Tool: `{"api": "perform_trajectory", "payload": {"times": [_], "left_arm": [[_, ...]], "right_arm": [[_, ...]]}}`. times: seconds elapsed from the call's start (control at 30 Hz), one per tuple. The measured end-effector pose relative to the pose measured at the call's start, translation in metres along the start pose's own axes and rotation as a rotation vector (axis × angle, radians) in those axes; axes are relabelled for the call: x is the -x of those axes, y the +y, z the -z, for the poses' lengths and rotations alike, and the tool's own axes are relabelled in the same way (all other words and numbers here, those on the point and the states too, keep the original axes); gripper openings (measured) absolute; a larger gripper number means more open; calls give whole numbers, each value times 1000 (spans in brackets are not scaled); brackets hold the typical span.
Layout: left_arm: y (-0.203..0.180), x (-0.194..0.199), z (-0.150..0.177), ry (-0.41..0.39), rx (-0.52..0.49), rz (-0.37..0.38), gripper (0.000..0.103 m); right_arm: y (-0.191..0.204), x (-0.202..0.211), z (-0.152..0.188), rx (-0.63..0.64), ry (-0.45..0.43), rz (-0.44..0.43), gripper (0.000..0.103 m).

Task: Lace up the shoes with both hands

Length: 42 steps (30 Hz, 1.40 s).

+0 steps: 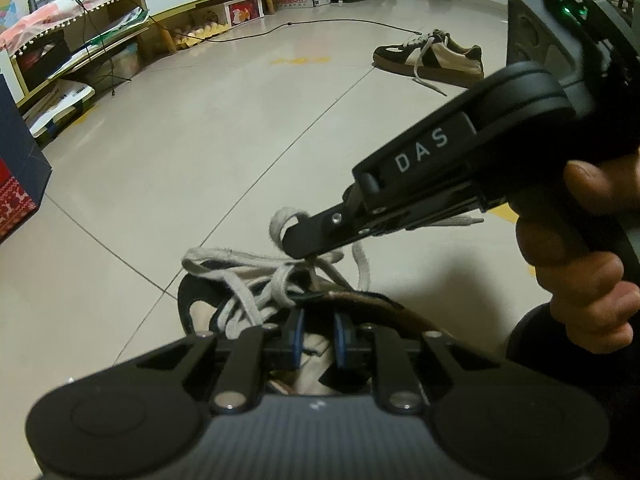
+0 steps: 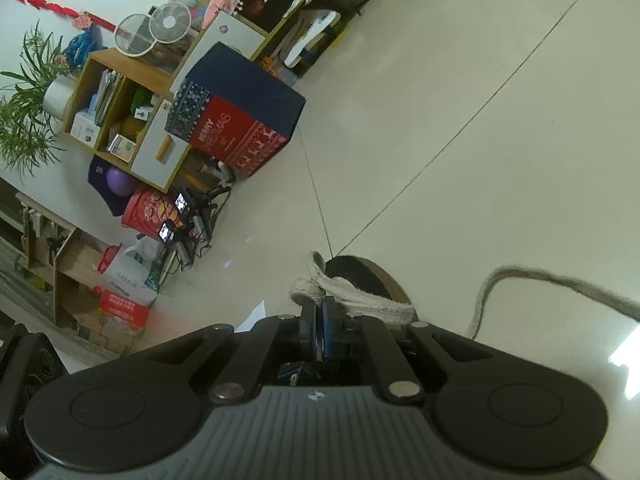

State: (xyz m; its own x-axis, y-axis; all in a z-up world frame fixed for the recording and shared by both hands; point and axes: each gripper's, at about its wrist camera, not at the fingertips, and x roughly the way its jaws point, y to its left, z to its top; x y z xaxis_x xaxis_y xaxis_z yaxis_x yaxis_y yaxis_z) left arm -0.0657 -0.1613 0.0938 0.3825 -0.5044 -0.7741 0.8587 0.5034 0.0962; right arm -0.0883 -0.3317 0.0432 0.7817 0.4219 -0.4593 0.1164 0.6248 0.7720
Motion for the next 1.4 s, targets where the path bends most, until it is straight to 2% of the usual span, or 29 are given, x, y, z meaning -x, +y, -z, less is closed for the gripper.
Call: {"api": "perform_trajectory", "payload": {"times": [0.57, 0.87, 1.17, 1.27, 1.3, 1.4], "left_arm": [[3, 1, 2, -1, 6, 14, 16], [6, -2, 0, 6, 7, 29, 16], [5, -6, -1, 16, -17, 18, 17], [4, -8, -1, 20, -18, 8, 13], [5, -9, -1, 22, -8, 5, 5], [4, -11, -3, 30, -2, -5, 3]], "right_arm": [[0, -2, 4, 40, -6, 37, 5], [0, -4, 8, 9, 31, 12, 5], [-8, -5, 5, -108, 75, 5, 6], [-9, -6, 0, -136, 108, -5, 6], [-10, -6, -2, -145, 119, -8, 6], [-6, -5, -5, -107, 140, -12, 6]]}}
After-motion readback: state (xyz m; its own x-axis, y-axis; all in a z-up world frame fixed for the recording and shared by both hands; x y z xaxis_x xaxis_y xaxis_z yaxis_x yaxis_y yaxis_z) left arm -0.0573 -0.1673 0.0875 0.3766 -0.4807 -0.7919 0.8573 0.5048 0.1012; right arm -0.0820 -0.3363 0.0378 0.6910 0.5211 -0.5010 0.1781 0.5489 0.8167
